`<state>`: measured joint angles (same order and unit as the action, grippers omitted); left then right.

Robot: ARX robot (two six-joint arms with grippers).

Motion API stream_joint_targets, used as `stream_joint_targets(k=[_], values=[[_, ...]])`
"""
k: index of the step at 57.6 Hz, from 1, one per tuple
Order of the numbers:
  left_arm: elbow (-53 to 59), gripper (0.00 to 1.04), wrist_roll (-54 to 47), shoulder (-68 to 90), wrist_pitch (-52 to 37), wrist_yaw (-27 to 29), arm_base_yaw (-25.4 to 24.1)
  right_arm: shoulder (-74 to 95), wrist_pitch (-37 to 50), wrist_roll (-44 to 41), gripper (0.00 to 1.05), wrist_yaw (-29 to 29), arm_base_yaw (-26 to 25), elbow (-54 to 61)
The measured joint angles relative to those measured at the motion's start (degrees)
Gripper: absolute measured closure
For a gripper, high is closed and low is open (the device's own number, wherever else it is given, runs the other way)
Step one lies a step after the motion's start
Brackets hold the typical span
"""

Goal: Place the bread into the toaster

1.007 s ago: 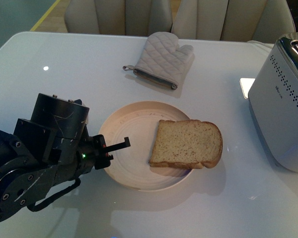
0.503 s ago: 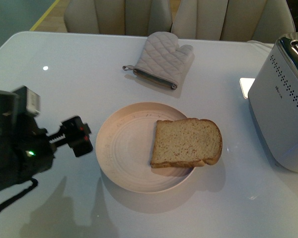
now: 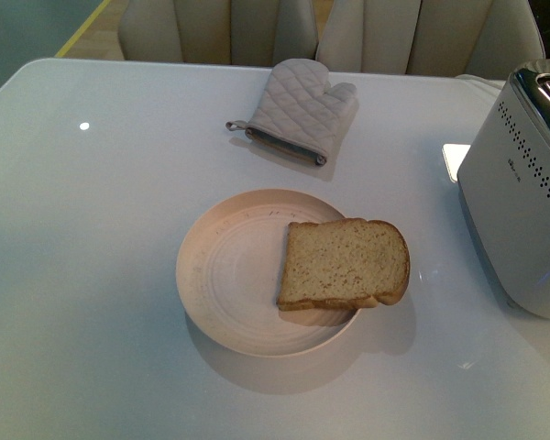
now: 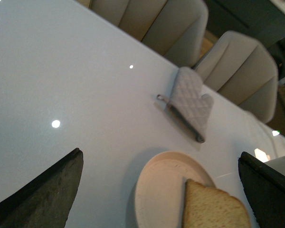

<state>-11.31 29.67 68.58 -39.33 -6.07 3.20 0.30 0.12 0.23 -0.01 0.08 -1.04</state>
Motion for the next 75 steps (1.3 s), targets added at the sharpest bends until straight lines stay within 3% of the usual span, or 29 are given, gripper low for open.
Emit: stream_joint_targets(k=[8,14,21,38,75], values=[[1.4,0.08,0.2,-19.1,9.0,-0.6,-2.2,0.0,0.0,0.0,0.09,0.0,0.0,0.0],[4.1,0.28,-13.4,-24.2,2.2,5.9,-3.0,0.0,0.0,0.0,0.09,0.0,0.0,0.0],[6.4,0.49,-23.9,-27.5,3.9,6.0,-3.1,0.0,0.0,0.0,0.09,0.0,0.0,0.0],[9.9,1.02,-28.5,-35.6,7.3,6.1,-3.1,0.0,0.0,0.0,0.09,0.0,0.0,0.0],[10.6,1.02,-28.8,-53.0,23.7,6.1,-3.1,0.0,0.0,0.0,0.09,0.0,0.0,0.0]])
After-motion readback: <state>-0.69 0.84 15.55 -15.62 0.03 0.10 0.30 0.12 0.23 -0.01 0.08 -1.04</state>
